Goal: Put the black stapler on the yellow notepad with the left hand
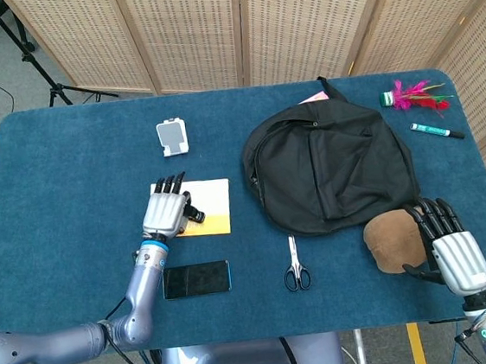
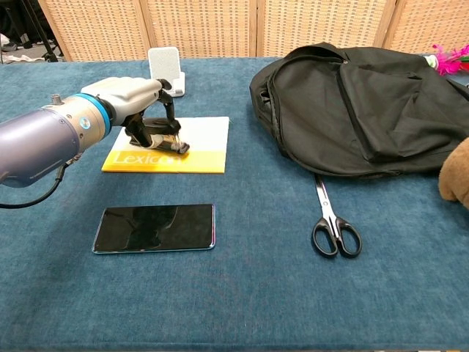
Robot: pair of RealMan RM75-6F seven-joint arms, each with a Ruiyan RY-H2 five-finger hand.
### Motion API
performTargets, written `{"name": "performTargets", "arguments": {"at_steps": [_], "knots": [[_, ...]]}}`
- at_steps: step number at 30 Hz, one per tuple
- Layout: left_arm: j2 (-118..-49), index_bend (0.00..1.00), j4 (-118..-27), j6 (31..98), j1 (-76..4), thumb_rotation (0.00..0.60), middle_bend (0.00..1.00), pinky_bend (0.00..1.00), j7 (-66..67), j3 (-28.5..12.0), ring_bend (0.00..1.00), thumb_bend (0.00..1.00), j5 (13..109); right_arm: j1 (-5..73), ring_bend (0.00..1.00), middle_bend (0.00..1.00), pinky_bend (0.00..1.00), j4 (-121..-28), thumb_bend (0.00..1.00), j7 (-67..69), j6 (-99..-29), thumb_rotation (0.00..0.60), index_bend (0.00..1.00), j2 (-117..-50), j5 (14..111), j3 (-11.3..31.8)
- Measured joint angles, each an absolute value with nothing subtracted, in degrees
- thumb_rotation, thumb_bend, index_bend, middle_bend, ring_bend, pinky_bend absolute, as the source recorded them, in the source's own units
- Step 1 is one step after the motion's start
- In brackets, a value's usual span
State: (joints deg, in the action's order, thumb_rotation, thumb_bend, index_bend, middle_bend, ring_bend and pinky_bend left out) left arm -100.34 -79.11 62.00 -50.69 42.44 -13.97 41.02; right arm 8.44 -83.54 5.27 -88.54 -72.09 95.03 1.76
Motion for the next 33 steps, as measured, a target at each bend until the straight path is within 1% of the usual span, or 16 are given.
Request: {"name": "performTargets", "arguments": {"at_steps": [2,4,7,10,11,14,16,18,21,27,33], "knots": [[-100.2,0.22,-79.3,62.0,-50.6,0.600,0.00,0.00,42.4,-14.0,0.00,0.37,41.0,8.4,0.00,0.00,0.00,-83.4,0.10,5.3,-88.6,0.600,0.00,-72.1,95.0,1.8],[-100.1,0.14,-79.4,62.2,-50.5,0.600,0.00,0.00,42.2,-14.0,0.00,0.35,41.1,8.4,0.00,0.00,0.00,-83.4,0.10,5.2,-88.6,0.600,0.00,-72.2,95.1,1.7],[-99.8,0.05,-79.5,62.2,-50.3,0.600,0.00,0.00,41.7,-13.9,0.00,0.32,41.5,8.5,0.00,0.00,0.00,-83.4,0.10,5.2,-88.6,0.600,0.00,-72.3,95.3,1.7],[-99.4,0.00,-79.9,62.2,-50.1,0.600,0.00,0.00,40.9,-14.0,0.00,0.27,41.9,8.5,0.00,0.00,0.00,-83.3,0.10,5.2,-88.7,0.600,0.00,-72.4,95.3,1.7],[-99.2,0.00,-80.1,62.1,-50.0,0.600,0.00,0.00,40.5,-14.1,0.00,0.25,42.0,8.5,0.00,0.00,0.00,-83.3,0.10,5.2,-88.7,0.600,0.00,-72.4,95.4,1.6],[-97.8,0.00,-81.7,61.6,-49.6,0.600,0.00,0.00,38.7,-14.2,0.00,0.13,43.0,8.5,0.00,0.00,0.00,-83.3,0.10,5.1,-88.8,0.600,0.00,-72.5,95.5,1.6],[-96.6,0.00,-83.3,61.4,-49.2,0.600,0.00,0.00,37.6,-14.1,0.00,0.03,43.7,8.5,0.00,0.00,0.00,-83.2,0.10,5.0,-88.9,0.600,0.00,-72.5,95.5,1.6],[-95.4,0.00,-84.6,61.2,-48.8,0.600,0.00,0.00,36.8,-14.1,0.00,0.00,44.5,8.5,0.00,0.00,0.00,-83.2,0.10,5.0,-89.0,0.600,0.00,-72.6,95.6,1.6],[-93.6,0.00,-86.7,61.2,-48.1,0.600,0.00,0.00,35.6,-13.8,0.00,0.00,45.7,8.4,0.00,0.00,0.00,-83.1,0.10,5.0,-89.3,0.600,0.00,-72.7,95.6,1.7],[-87.9,0.00,-92.1,62.1,-45.6,0.600,0.00,0.00,32.7,-12.3,0.00,0.00,50.0,8.3,0.00,0.00,0.00,-83.0,0.10,4.9,-89.5,0.600,0.00,-72.9,95.6,1.8],[-81.2,0.00,-96.3,63.4,-42.3,0.600,0.00,0.00,30.9,-9.1,0.00,0.00,54.5,8.3,0.00,0.00,0.00,-83.0,0.10,4.5,-89.5,0.600,0.00,-73.0,95.6,1.8]]}}
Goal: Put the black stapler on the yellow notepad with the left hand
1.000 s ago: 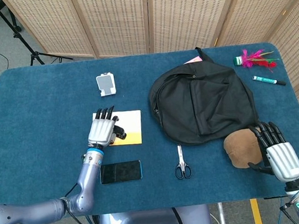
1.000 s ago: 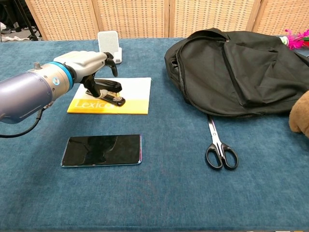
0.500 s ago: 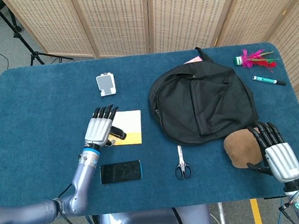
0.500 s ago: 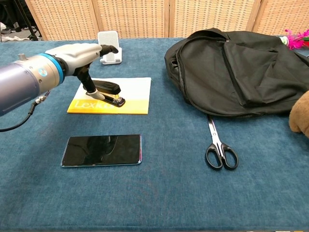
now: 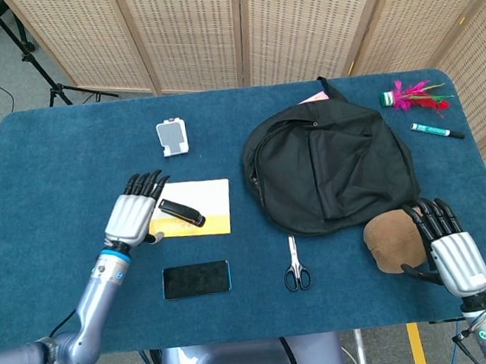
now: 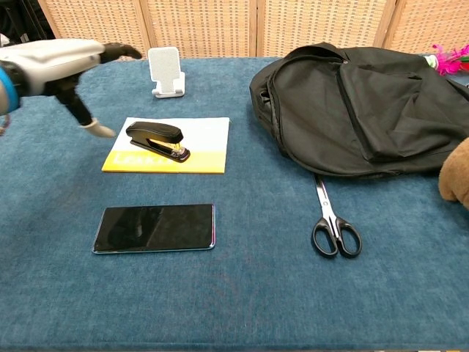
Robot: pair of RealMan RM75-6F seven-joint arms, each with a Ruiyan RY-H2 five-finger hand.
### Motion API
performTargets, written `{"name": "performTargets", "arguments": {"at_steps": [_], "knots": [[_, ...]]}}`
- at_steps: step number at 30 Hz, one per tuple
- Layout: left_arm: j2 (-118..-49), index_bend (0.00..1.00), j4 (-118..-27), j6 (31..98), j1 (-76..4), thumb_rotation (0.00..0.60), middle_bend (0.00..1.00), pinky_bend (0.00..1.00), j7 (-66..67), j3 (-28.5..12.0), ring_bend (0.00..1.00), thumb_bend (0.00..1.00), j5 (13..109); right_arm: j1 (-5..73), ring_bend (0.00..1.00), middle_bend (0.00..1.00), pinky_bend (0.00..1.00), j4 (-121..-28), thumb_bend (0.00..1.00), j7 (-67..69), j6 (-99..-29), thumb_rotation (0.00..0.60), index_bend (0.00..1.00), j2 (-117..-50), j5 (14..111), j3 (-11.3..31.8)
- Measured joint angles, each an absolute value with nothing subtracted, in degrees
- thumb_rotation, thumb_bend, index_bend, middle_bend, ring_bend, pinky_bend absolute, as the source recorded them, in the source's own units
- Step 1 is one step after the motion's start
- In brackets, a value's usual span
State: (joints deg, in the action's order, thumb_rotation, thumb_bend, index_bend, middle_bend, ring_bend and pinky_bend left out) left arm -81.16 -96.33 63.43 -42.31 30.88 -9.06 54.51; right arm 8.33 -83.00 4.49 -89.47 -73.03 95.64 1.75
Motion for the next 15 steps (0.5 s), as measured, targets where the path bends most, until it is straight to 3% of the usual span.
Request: {"name": "performTargets", "arguments": {"at_steps": [8,15], "knots": [[-69.5,0.00,-103.3,66.2,-35.8,0.600,0.00,0.00,32.5,0.3,0.00,0.00,60.4,8.1,0.00,0.00,0.00,-83.2,0.10,4.2,-89.8,0.600,0.00,-73.0,95.4,1.9],[-67.6,0.00,-104.7,74.2,-27.6,0.600,0.00,0.00,30.5,5.6,0.00,0.00,68.9,7.9,0.00,0.00,0.00,-83.3,0.10,4.2,-90.2,0.600,0.00,-72.9,95.2,2.1]]}}
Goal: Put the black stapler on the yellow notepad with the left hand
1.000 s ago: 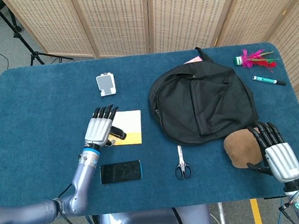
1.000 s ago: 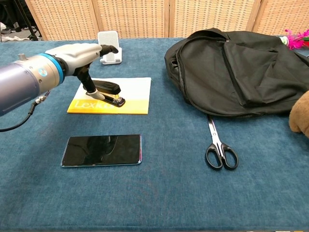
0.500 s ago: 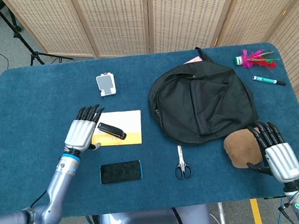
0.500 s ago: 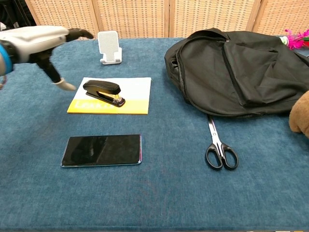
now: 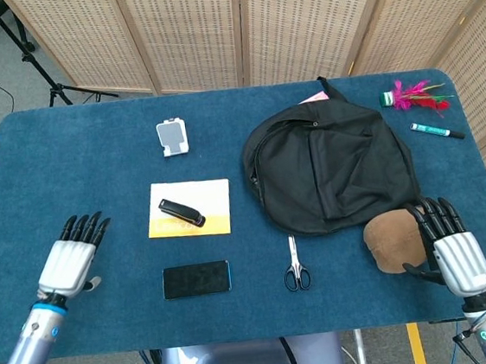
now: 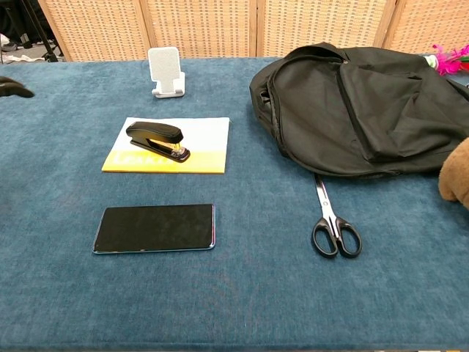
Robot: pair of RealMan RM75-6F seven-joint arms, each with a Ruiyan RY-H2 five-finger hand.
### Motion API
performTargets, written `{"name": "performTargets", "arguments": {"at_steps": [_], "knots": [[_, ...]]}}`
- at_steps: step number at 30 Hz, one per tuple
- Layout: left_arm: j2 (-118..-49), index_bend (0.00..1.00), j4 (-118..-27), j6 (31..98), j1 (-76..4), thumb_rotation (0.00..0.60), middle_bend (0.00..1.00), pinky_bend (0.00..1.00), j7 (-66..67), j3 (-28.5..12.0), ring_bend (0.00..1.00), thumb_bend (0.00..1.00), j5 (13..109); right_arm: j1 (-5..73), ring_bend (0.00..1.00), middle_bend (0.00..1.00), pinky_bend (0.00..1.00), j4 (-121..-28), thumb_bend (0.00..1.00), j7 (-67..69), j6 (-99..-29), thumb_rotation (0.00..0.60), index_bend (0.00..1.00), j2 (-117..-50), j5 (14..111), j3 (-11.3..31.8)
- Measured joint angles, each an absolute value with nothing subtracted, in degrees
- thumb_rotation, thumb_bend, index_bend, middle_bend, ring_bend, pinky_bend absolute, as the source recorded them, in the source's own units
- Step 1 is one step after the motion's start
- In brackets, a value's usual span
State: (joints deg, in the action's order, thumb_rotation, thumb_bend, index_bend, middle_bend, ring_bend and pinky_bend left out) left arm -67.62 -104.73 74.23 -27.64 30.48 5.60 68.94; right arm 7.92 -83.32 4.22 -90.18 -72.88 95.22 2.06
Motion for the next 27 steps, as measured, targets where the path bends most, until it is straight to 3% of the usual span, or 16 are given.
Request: {"name": "performTargets", "arguments": {"at_steps": [13,27], "knots": [[-66.0,0.00,-103.5,82.9,-17.6,0.600,0.00,0.00,20.4,10.7,0.00,0.00,81.8,7.8,0.00,0.00,0.00,-83.4,0.10,3.5,-90.2,0.600,0.00,-72.7,95.1,2.2],[-66.5,0.00,-96.7,87.8,-14.4,0.600,0.00,0.00,12.4,7.7,0.00,0.00,89.7,7.6,0.00,0.00,0.00,-84.2,0.10,2.5,-89.9,0.600,0.00,-72.3,95.3,1.8]]}}
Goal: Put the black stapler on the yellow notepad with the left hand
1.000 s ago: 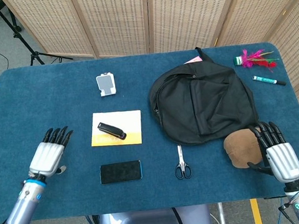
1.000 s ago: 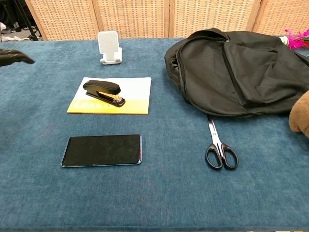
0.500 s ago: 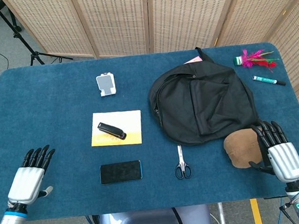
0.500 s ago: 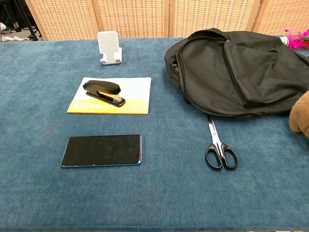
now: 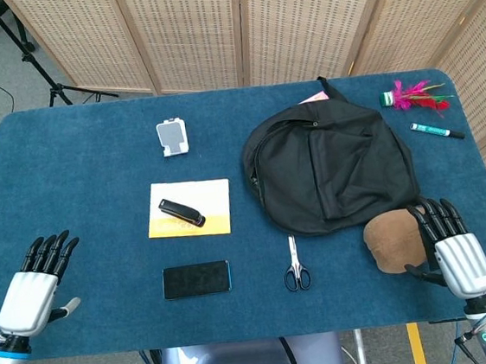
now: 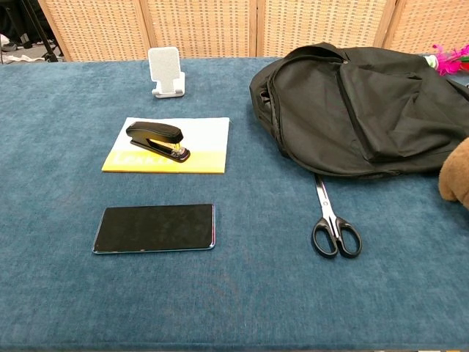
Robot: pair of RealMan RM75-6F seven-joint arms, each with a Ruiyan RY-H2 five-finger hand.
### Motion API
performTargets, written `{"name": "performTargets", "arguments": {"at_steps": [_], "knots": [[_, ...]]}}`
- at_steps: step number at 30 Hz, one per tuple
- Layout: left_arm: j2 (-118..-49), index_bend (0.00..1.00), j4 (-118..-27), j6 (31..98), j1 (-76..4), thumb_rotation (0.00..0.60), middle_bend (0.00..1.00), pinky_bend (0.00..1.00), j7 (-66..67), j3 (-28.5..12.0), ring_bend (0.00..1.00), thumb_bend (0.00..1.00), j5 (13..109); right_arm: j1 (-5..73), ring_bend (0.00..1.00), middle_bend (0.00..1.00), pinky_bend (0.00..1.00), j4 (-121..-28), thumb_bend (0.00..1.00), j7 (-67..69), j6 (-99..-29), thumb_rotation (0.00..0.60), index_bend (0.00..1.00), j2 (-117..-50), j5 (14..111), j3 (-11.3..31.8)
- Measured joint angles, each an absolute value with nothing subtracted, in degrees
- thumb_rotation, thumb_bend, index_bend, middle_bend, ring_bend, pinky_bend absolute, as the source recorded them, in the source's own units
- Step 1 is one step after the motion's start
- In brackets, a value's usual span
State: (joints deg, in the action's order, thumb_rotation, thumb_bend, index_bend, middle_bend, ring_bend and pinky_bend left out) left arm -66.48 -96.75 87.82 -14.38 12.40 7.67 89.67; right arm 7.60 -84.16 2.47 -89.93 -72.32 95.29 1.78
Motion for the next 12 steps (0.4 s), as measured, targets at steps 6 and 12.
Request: {"name": "performTargets", "arguments": {"at_steps": [6,12], "knots": [[-68.4,0.00,-94.0,89.9,-12.9,0.600,0.00,0.00,11.9,6.7,0.00,0.00,93.0,7.6,0.00,0.00,0.00,-84.4,0.10,2.1,-89.7,0.600,0.00,-72.4,95.2,1.8],[-69.1,0.00,-93.6,89.1,-12.2,0.600,0.00,0.00,12.5,6.0,0.00,0.00,93.7,7.7,0.00,0.00,0.00,-84.4,0.10,2.2,-89.5,0.600,0.00,-72.3,95.0,1.9]]}}
